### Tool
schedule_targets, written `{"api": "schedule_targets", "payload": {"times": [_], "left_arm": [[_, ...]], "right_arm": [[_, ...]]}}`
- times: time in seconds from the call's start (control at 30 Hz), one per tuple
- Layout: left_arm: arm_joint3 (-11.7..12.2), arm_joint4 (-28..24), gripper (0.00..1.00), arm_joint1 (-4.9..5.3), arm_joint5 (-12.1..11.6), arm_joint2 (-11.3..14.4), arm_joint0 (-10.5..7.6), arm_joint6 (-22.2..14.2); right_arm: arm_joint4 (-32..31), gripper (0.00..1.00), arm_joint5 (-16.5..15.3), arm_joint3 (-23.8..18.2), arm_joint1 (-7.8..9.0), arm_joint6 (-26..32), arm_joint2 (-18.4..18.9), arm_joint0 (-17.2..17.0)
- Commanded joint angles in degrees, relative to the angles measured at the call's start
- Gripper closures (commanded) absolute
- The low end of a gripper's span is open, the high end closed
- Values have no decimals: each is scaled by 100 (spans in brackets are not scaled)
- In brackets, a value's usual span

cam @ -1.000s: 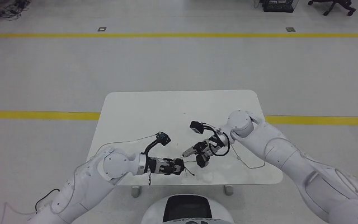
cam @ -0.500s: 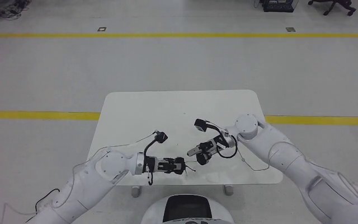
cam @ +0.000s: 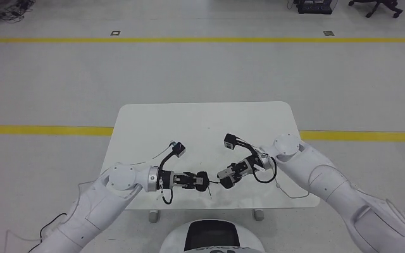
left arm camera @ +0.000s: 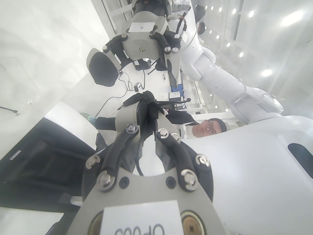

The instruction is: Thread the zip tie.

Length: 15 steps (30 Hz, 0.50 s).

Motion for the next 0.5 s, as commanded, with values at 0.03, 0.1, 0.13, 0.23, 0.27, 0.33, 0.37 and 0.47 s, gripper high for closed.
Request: {"api": "schedule_targets", "payload": {"times": [0.03,0.1,0.13,0.23,0.27,0.33,0.37,0.47], "left_arm": [[14,-41,100,-52,0,-135,64,-45],[13,-155,100,-92,0,-248,124,-137],[14,-184,100,-109,0,-299,143,-195],[22,-406,100,-178,0,-471,223,-453],[44,-479,100,-202,0,-531,244,-540],[72,-533,100,-249,0,-647,271,-727],[72,-533,100,-249,0,-647,271,-727],[72,-533,100,-249,0,-647,271,-727]], "right_arm": [[116,0,0,28,-8,0,-39,54],[189,0,0,35,-10,0,-25,66],[245,0,0,11,-10,0,-11,57],[381,0,0,-64,5,0,50,6],[420,0,0,-95,11,0,77,-6],[443,0,0,-100,16,0,94,-17],[443,0,0,-100,16,0,94,-17],[443,0,0,-100,16,0,94,-17]]}}
